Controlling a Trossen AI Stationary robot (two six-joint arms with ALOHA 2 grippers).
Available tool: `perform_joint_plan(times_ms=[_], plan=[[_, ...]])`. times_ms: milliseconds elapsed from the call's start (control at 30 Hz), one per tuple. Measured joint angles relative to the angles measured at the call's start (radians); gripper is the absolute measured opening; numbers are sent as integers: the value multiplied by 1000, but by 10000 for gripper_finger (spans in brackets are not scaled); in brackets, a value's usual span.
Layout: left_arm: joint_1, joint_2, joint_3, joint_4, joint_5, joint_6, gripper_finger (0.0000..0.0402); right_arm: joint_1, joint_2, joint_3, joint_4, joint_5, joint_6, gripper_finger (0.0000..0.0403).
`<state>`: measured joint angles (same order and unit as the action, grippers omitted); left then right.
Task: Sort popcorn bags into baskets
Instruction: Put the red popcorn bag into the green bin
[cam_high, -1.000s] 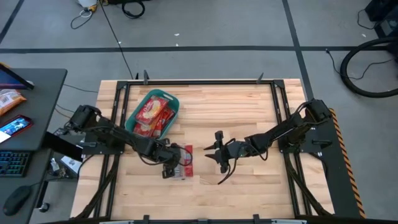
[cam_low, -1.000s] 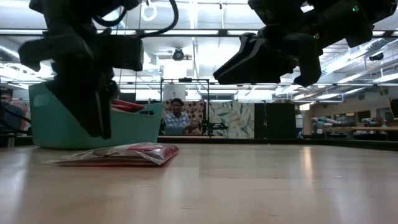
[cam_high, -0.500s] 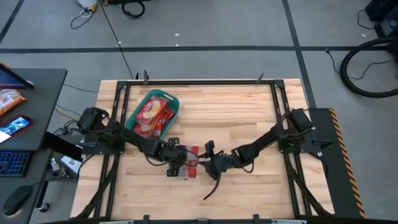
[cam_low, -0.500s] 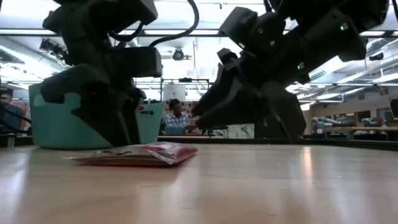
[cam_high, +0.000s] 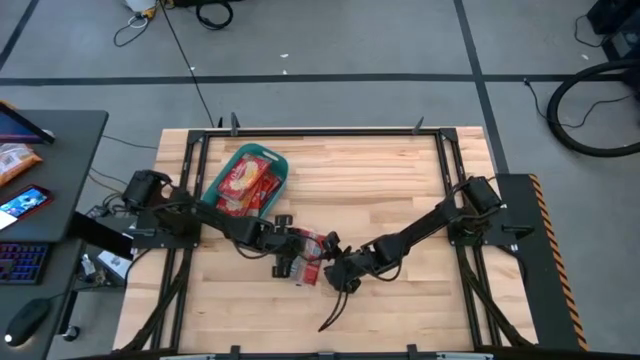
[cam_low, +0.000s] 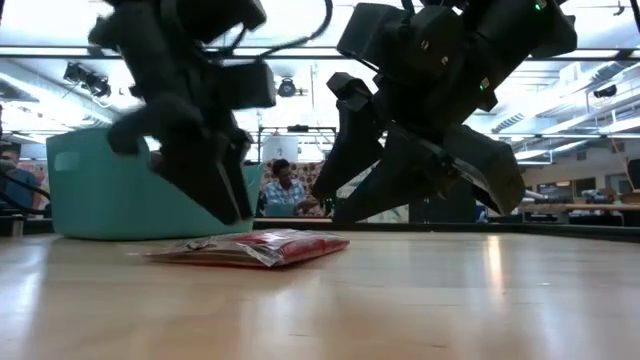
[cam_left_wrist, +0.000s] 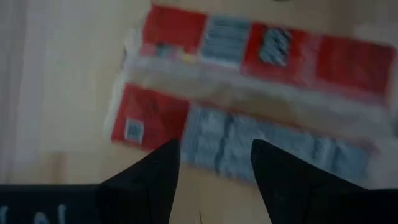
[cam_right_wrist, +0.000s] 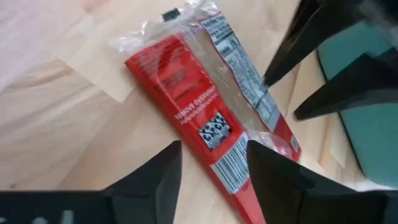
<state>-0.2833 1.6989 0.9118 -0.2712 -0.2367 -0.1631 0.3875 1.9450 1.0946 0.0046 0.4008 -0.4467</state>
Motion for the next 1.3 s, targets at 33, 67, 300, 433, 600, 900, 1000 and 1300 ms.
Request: perform_joint_plan(times_ms=[33, 67, 300, 433, 600, 900, 1000, 1300], plan=[[-3, -10, 8, -36, 13, 0, 203, -1, 0, 0, 1, -4, -2, 198], [-6, -17, 17, -57, 28, 2, 203, -2, 0, 0, 3, -5, -4, 208], [-13, 2, -10, -98, 58, -15, 203, -11, 41, 2, 50, -10, -65, 254], [-13, 28, -16, -38, 26, -34, 203, -19, 65, 0, 69, 20, -127, 255], [-13, 60, -15, 24, 24, -3, 203, -41, 66, 0, 90, 16, -154, 242], [-5, 66, -15, 61, 22, 18, 203, -62, 66, -1, 99, -34, -239, 203], [-5, 67, -15, 64, 21, 18, 203, -56, 66, -1, 107, -61, -285, 174], [-10, 68, -13, 64, 19, 18, 203, -56, 66, -1, 99, -127, -272, 45]])
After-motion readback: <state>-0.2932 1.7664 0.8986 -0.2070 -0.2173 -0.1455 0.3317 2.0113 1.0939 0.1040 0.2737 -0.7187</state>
